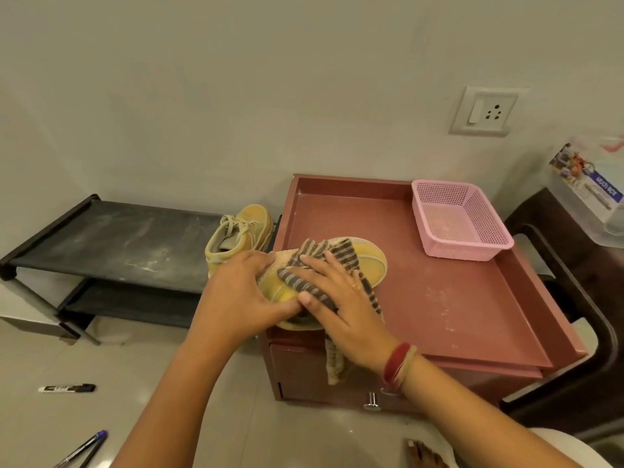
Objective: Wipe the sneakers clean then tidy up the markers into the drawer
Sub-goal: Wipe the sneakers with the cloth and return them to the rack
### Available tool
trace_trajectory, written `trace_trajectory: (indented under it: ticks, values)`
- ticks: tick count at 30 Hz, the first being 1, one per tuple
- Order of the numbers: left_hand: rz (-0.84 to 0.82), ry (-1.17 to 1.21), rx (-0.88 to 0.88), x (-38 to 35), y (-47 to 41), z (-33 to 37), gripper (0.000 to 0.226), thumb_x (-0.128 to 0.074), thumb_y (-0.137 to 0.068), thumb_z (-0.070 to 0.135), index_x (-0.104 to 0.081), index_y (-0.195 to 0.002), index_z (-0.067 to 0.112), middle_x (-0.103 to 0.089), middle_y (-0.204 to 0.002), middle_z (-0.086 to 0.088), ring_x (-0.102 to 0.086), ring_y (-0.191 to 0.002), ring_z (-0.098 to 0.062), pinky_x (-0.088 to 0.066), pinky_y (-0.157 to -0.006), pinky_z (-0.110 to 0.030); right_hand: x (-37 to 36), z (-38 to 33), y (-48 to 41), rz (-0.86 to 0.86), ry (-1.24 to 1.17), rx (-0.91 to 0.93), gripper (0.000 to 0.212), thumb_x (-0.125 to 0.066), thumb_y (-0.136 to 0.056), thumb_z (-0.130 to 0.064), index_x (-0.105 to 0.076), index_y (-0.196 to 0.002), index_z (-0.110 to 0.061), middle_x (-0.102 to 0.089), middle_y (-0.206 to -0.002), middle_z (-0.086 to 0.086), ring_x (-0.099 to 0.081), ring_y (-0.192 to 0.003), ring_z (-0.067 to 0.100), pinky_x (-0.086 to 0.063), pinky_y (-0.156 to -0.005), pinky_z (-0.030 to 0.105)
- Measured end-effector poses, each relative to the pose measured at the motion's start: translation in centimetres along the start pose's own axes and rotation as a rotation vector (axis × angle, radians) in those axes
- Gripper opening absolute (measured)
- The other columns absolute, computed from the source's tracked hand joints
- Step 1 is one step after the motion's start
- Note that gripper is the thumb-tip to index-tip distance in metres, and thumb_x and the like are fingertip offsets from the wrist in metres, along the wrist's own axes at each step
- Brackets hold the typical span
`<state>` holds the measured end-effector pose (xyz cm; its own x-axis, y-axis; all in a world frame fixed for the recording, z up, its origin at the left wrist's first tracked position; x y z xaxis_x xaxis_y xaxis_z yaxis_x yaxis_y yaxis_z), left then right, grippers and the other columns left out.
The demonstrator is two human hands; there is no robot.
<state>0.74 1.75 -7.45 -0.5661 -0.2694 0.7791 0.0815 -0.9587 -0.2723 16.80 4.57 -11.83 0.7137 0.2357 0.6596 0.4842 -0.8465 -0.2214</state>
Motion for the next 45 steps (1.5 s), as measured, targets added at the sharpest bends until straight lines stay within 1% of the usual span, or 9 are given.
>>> trace_trajectory:
  ticks: [13,17,21,26,31,35,39,42,45]
  values:
    - [0.025,-0.012,0.062,-0.3,-0.3,-0.4,0.095,-0.064,-0.047,0.074,-0.061,-0.123,0.018,-0.062,-0.117,0.006,-0.049,-0.100,-0.002,-0.041,-0.084,-0.021,3.4,2.9,-1.7,0.165,0.165,-0.132,0.066,-0.020,-0.085,-0.065,-0.049,-0.132,-0.028,-0.044,-0.138,-0.009,-0.033,-0.133,0.012,-0.031,-0.110,0.044]
    - [0.018,-0.010,0.063,-0.5,-0.2,-0.4,0.098,-0.060,-0.045,0.077,-0.061,-0.123,0.017,-0.062,-0.115,0.005,-0.051,-0.098,-0.003,-0.043,-0.083,-0.022,1.1,1.2,-0.3,0.051,0.071,0.029,0.053,-0.027,-0.090,-0.059,-0.048,-0.132,-0.034,-0.044,-0.137,-0.013,-0.025,-0.138,0.010,-0.022,-0.112,0.034]
    - [0.026,-0.006,0.092,-0.4,-0.3,-0.7,0.093,-0.070,-0.048,0.073,-0.060,-0.124,0.018,-0.062,-0.119,0.005,-0.054,-0.106,-0.008,-0.044,-0.088,-0.026,2.8,3.5,-1.6,0.079,0.052,-0.202,0.057,-0.029,-0.089,-0.065,-0.034,-0.140,-0.040,-0.024,-0.152,-0.011,-0.009,-0.144,0.015,-0.019,-0.114,0.052]
    - [-0.004,0.026,0.070,-0.1,-0.2,-0.1,0.097,-0.057,-0.043,0.075,-0.062,-0.120,0.018,-0.058,-0.104,0.012,-0.052,-0.096,-0.004,-0.050,-0.085,-0.030,0.2,1.6,0.6,-0.099,-0.133,-0.011,0.035,-0.027,-0.090,-0.062,-0.020,-0.123,-0.072,-0.005,-0.150,-0.032,0.012,-0.142,0.001,0.008,-0.113,0.041]
    - [-0.010,-0.012,0.087,-0.2,-0.4,-0.4,0.099,-0.057,-0.043,0.075,-0.060,-0.124,0.019,-0.062,-0.118,0.005,-0.056,-0.107,-0.010,-0.050,-0.090,-0.033,2.1,4.8,-1.1,0.051,-0.108,-0.225,0.036,-0.029,-0.088,-0.062,-0.015,-0.122,-0.065,0.006,-0.149,-0.025,0.017,-0.139,0.004,0.006,-0.115,0.057]
    - [-0.012,0.030,0.094,-0.1,-0.2,-0.2,0.099,-0.057,-0.042,0.074,-0.060,-0.123,0.018,-0.061,-0.116,0.006,-0.054,-0.100,-0.006,-0.051,-0.086,-0.032,0.0,3.0,0.6,-0.068,-0.173,0.021,0.044,-0.026,-0.085,-0.066,-0.021,-0.129,-0.068,-0.002,-0.149,-0.036,0.014,-0.140,-0.004,0.011,-0.114,0.041]
    - [-0.010,0.066,0.131,0.1,-0.4,-0.1,0.087,-0.070,-0.048,0.067,-0.062,-0.122,0.022,-0.060,-0.104,0.016,-0.056,-0.092,-0.003,-0.048,-0.079,-0.024,2.5,5.7,-0.8,0.136,-0.151,-0.238,0.055,-0.025,-0.084,-0.072,-0.007,-0.133,-0.056,0.003,-0.146,-0.027,0.013,-0.138,0.001,0.002,-0.117,0.048]
    - [0.021,0.105,0.143,0.1,-0.7,-0.2,0.062,-0.081,-0.062,0.047,-0.065,-0.116,0.022,-0.047,-0.081,0.034,-0.049,-0.073,0.010,-0.041,-0.065,-0.012,4.0,7.1,-0.8,0.387,-0.416,-0.486,0.058,-0.039,-0.093,-0.056,-0.024,-0.144,-0.033,-0.029,-0.152,0.005,-0.023,-0.142,0.026,-0.025,-0.113,0.041]
    - [0.032,0.118,0.136,-0.2,-0.8,-0.6,0.058,-0.081,-0.065,0.044,-0.065,-0.116,0.022,-0.046,-0.080,0.032,-0.048,-0.072,0.010,-0.038,-0.063,-0.010,3.8,6.0,0.3,0.485,-0.424,-0.403,0.061,-0.039,-0.086,-0.066,-0.030,-0.140,-0.040,-0.032,-0.152,-0.001,-0.026,-0.141,0.017,-0.024,-0.115,0.046]
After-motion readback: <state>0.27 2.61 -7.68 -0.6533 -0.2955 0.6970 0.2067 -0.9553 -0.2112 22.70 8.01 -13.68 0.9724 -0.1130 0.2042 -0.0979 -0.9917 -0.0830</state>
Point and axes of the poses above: each hand's wrist, its own y-axis away from the middle knuckle, its own x-axis out of the back of the hand, z = x × y, the point moved 3 cm from there along -y, towards the middle knuckle
